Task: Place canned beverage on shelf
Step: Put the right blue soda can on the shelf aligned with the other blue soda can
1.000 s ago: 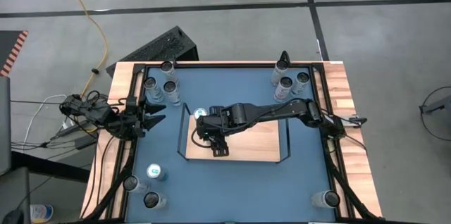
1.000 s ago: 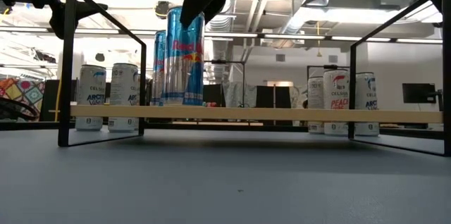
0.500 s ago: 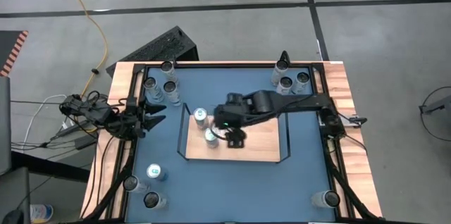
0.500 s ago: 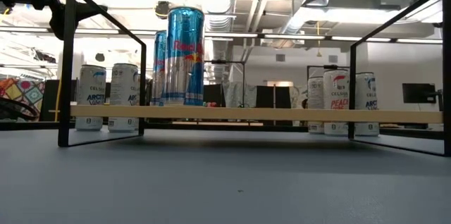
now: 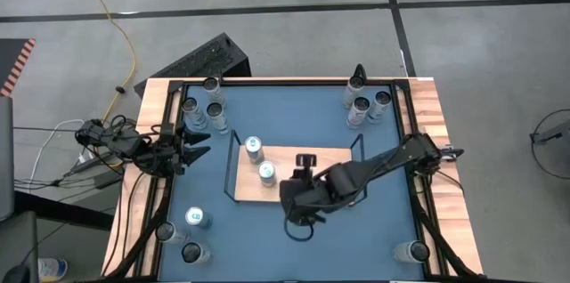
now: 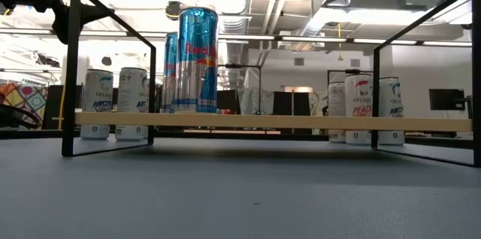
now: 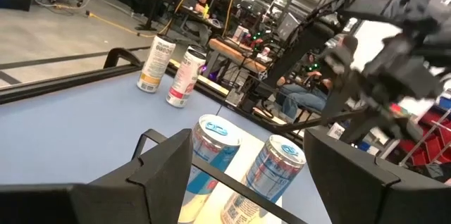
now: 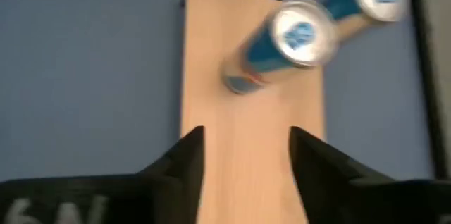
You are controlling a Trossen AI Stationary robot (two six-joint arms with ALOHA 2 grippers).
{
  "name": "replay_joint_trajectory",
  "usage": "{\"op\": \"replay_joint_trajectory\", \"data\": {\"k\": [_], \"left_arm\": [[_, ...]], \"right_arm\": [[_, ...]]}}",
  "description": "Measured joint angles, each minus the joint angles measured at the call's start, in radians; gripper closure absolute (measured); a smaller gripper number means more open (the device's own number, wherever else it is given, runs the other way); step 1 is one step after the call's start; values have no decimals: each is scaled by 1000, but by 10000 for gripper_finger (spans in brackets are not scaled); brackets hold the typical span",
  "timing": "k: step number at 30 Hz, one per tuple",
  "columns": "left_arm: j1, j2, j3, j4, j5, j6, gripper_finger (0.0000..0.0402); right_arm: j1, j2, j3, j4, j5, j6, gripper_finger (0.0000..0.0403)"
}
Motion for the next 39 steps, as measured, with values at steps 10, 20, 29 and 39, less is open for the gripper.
{"op": "replay_joint_trajectory", "data": {"k": [10,20,29,39], "left_arm": [[0,0,0,0,-1,-10,145],[0,0,0,0,-8,-26,145],[0,0,0,-4,-9,-41,145],[0,0,0,-20,-10,-48,145]], "right_arm": [[-53,-230,-535,686,-163,-25,392],[-83,-271,-803,1020,-91,58,402],[-115,-206,-809,1013,-99,63,403],[-142,-156,-808,1061,-126,70,403]]}}
